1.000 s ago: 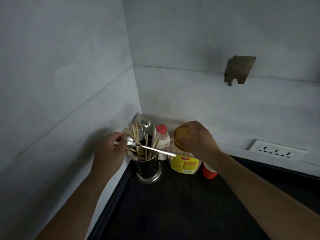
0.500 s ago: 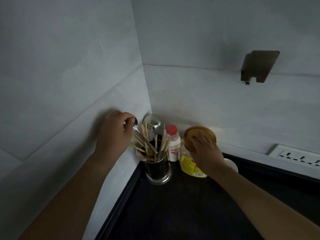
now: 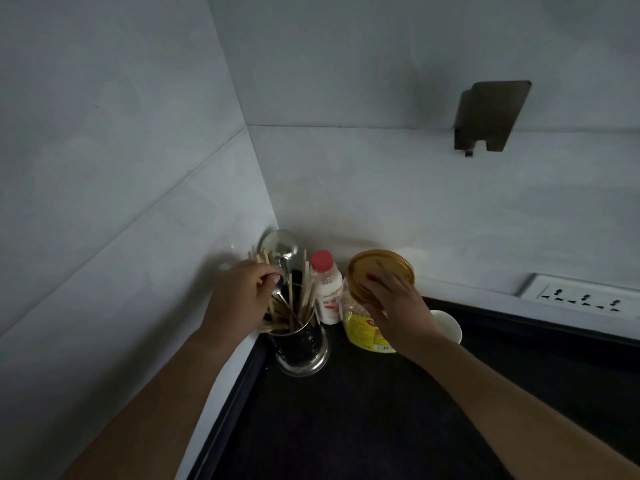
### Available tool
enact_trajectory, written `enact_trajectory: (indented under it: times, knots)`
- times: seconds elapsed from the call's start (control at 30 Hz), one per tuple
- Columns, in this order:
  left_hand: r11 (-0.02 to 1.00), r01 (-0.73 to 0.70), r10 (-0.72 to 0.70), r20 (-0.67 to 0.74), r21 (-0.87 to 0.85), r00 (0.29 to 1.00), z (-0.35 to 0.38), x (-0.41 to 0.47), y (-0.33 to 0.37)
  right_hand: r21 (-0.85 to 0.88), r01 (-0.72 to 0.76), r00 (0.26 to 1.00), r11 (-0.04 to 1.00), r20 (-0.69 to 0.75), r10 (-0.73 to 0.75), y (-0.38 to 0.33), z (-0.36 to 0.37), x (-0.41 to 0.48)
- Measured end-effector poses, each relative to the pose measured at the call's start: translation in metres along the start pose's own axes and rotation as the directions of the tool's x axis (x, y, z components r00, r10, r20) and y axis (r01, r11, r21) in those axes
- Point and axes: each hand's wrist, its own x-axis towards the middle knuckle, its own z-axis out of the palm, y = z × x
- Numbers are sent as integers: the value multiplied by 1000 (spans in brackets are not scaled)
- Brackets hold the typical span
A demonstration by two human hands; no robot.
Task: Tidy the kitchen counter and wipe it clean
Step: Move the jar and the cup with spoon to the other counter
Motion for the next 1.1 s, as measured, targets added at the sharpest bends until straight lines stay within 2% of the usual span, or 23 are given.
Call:
enact_trajectory:
  times: [0.27,0.6,0.77,0.97,1.1]
  knots:
    - [999,13,-8,134,-34,991,18,-7,-12,-49,-13,996,999,-85,8,-2,-4,-8]
    - [999,19,-10,234,-35,972,28,-15,-15,-41,-43,996,998,-85,39,-2,-3,-10]
    - [999,30,-23,233,-25,972,25,-17,-16,-72,-54,996,996,-69,49,-5,-5,-11]
    - [996,42,-33,128,-74,991,8,-21,-4,-128,-105,994,986,-31,102,-21,-16,-18]
    - [991,-15,23,56,-132,998,-2,-36,18,-51,-178,983,983,-56,176,-37,-26,-43]
